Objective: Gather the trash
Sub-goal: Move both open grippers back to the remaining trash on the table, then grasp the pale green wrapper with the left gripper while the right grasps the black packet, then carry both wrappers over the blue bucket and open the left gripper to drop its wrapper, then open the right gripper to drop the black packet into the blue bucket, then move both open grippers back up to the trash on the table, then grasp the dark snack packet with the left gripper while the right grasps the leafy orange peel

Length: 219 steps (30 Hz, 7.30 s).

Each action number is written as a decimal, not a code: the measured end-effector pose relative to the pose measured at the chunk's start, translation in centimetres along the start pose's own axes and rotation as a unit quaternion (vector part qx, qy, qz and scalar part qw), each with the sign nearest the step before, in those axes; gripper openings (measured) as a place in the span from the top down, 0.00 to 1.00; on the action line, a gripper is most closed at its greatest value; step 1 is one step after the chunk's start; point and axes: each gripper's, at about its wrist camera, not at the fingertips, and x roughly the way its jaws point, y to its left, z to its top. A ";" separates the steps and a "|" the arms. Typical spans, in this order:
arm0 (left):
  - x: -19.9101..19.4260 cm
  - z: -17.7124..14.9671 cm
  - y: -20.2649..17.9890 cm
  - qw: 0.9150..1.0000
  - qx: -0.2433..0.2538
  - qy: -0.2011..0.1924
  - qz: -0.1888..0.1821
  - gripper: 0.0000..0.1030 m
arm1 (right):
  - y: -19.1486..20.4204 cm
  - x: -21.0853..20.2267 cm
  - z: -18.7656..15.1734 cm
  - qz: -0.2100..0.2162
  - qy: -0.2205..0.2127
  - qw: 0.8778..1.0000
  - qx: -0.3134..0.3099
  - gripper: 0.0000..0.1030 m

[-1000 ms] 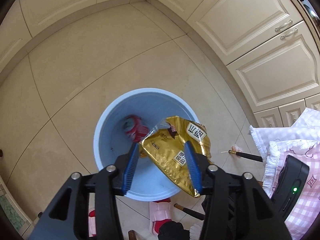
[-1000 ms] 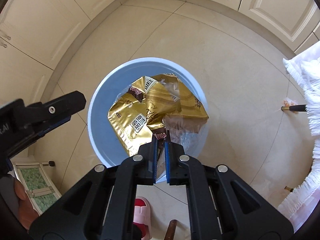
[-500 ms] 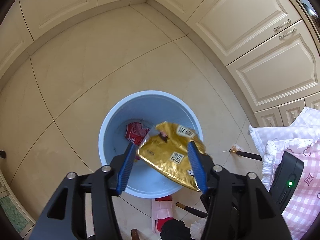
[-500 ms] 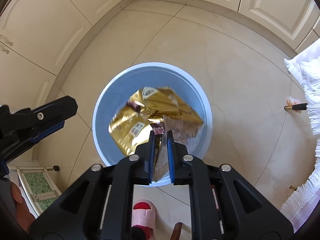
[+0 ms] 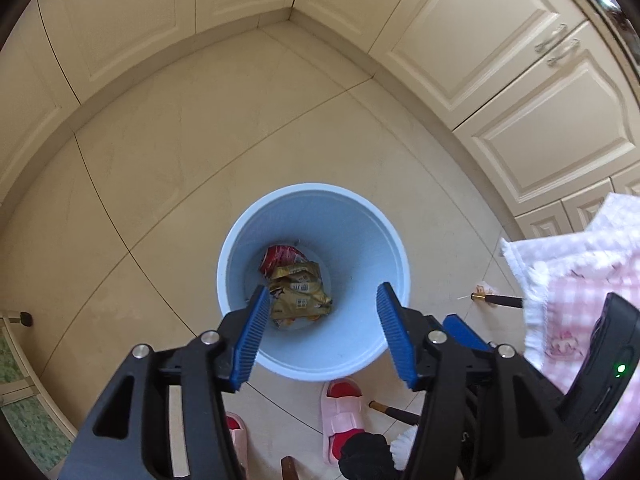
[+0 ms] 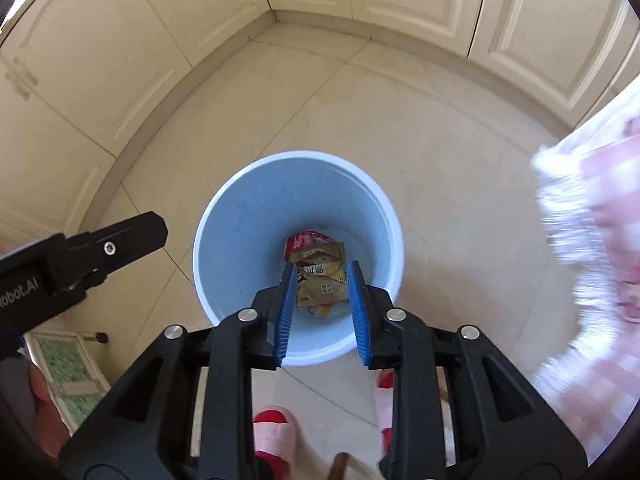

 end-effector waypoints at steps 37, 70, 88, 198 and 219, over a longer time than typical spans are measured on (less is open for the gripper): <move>-28.1 -20.3 -32.1 0.923 0.320 -0.131 -0.172 0.35 | -19.9 -47.2 -20.7 -0.161 -0.350 0.907 0.172 0.44; -28.2 -19.4 -30.0 0.915 0.322 -0.142 -0.197 0.89 | -20.5 -41.8 -14.4 -0.022 -0.272 0.946 0.177 0.68; -30.3 -17.0 -25.3 0.913 0.287 -0.165 -0.237 0.91 | -13.4 -43.6 -13.3 -0.050 -0.328 0.940 0.083 0.83; -30.7 -19.3 -28.8 0.898 0.355 -0.175 -0.190 0.45 | -18.4 -48.0 -17.9 -0.169 -0.359 0.908 0.133 0.51; -25.2 -20.7 -40.4 0.859 0.478 -0.160 -0.090 0.80 | -28.5 -45.6 -19.3 -0.149 -0.268 0.929 0.207 0.40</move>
